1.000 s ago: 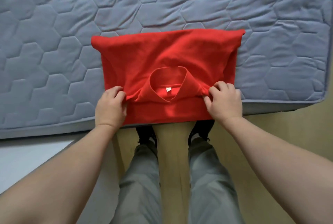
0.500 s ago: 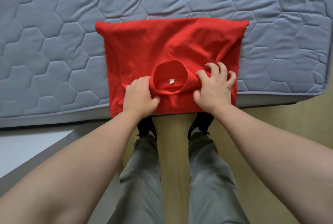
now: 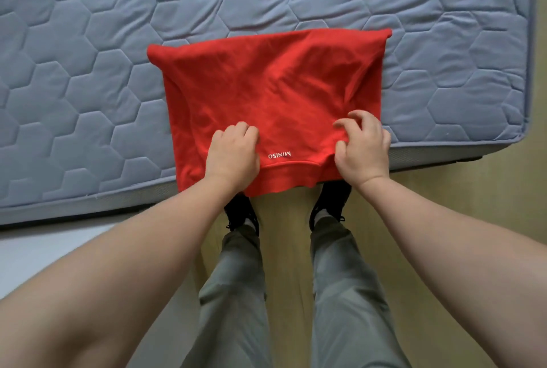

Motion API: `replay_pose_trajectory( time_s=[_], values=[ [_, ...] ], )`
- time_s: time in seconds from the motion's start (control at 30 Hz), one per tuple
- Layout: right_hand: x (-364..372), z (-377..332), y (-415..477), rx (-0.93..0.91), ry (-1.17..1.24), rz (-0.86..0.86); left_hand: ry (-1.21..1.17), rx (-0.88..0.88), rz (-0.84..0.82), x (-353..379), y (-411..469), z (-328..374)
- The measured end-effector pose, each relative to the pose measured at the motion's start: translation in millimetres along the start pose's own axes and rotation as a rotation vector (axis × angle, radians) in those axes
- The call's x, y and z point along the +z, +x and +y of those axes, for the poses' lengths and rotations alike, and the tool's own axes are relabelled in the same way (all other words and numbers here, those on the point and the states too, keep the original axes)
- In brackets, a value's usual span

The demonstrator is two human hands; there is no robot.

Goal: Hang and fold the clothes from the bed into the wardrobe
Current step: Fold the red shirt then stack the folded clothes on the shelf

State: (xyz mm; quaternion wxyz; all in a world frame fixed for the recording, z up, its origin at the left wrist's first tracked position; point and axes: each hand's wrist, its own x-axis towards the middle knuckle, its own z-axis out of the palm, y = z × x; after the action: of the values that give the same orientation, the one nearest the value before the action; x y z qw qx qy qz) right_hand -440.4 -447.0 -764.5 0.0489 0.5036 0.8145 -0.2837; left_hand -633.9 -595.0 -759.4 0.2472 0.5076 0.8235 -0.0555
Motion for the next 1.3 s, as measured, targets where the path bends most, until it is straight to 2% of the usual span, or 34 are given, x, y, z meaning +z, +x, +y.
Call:
replay_pose_trajectory(
  time_s=[0.13, 0.2, 0.27, 0.4, 0.53, 0.6, 0.67, 0.73, 0.8, 0.93, 1.13, 1.2, 1.3],
  values=[
    [-8.2, 6.3, 32.0, 0.358, 0.162, 0.128, -0.141, -0.048, 0.068, -25.8, 54.2, 29.9],
    [-10.6, 17.8, 48.1, 0.531, 0.194, 0.051, -0.154, -0.011, 0.064, -35.6, 79.8, 49.8],
    [-13.2, 28.0, 56.8, 0.618, 0.245, -0.078, -0.205, 0.024, 0.035, -44.4, 104.1, 72.9],
    [-14.1, 41.8, 59.4, 0.608, 0.464, -0.235, -0.284, 0.047, 0.008, -61.5, 155.1, 120.6],
    [-7.1, 54.6, 50.7, 0.577, 0.611, -0.479, -0.265, 0.040, -0.088, -74.6, 204.0, 155.4],
    [-1.9, 61.0, 46.3, 0.556, 0.654, -0.487, -0.158, 0.017, -0.167, -77.5, 223.7, 167.4],
    [-0.5, 66.9, 44.6, 0.525, 0.673, -0.474, -0.089, -0.034, -0.314, -81.1, 237.3, 178.9],
    [-4.1, 70.9, 44.5, 0.499, 0.694, -0.491, -0.146, -0.136, -0.454, -86.4, 248.6, 189.2],
    [-11.5, 75.3, 45.1, 0.471, 0.720, -0.506, -0.243, -0.234, -0.491, -89.2, 260.6, 195.9],
    [-43.1, 93.8, 61.6, 0.395, 0.647, -0.452, -0.376, -0.311, -0.398, -100.9, 276.8, 211.9],
    [-100.2, 142.5, 99.3, 0.418, 0.257, -0.256, -0.736, -0.305, -0.240, -128.4, 292.2, 267.9],
    [-111.0, 142.4, 98.2, 0.395, 0.176, -0.234, -0.792, -0.295, -0.233, -135.8, 287.8, 275.9],
    [-124.0, 118.5, 81.9, 0.282, 0.121, -0.206, -0.854, -0.335, -0.123, -142.6, 282.0, 266.1]
  ],
)
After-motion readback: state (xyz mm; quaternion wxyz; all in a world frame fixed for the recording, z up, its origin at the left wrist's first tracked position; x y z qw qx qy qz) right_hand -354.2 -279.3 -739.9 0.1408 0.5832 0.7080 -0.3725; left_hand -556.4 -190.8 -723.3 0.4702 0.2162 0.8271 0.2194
